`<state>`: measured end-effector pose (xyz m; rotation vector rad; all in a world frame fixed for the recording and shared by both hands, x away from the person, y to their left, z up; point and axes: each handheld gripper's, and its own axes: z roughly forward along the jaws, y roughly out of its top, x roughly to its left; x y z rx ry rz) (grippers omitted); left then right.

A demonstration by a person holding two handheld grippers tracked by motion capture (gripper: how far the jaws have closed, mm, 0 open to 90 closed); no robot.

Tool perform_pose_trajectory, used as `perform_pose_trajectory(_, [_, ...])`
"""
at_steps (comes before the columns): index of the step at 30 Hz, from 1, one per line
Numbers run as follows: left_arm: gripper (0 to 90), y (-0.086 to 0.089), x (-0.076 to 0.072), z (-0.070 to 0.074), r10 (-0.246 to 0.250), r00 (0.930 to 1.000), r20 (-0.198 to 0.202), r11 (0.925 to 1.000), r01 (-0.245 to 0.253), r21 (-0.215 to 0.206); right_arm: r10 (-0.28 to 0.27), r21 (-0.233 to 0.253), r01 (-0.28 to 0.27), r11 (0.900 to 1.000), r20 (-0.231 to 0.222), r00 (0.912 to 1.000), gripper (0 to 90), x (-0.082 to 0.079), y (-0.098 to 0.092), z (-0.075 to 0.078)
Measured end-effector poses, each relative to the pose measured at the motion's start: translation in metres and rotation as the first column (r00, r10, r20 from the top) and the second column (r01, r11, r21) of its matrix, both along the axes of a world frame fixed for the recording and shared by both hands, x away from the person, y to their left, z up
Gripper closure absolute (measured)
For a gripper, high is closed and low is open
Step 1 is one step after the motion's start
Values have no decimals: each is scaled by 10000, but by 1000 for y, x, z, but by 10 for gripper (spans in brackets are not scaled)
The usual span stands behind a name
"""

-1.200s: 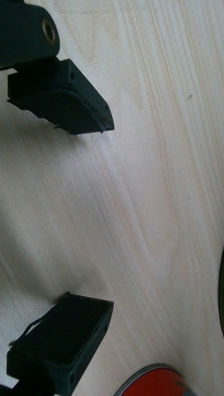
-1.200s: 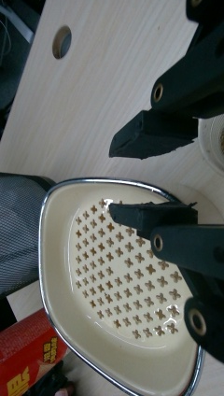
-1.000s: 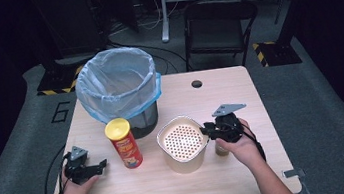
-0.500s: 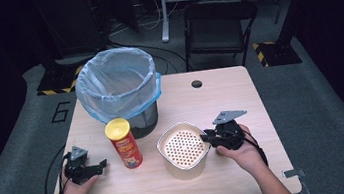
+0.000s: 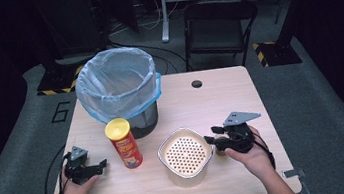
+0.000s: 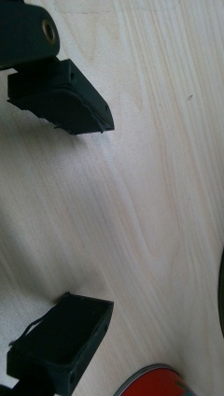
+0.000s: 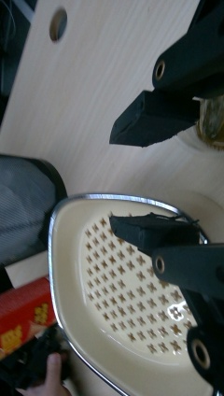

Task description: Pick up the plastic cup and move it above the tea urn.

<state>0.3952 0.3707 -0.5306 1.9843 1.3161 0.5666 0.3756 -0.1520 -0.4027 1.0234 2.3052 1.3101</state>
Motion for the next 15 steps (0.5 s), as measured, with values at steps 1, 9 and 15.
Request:
perform_pose_trajectory(1, [117, 0, 0, 0, 5, 10000, 2, 10000, -5, -4, -272, 43, 271, 9996, 87, 9996, 471, 0, -4, 1])
perform_pose_trajectory(9, [117, 0, 0, 0, 1, 10000, 1, 10000, -1, 1, -1785, -619, 1787, 9820, 86, 9839, 274, -1, -28, -14])
perform_pose_trajectory(15, [117, 0, 0, 0, 13, 10000, -4, 10000, -13, -2, -2082, -698, 2065, 9760, -185, 9779, 213, -1, -29, -24])
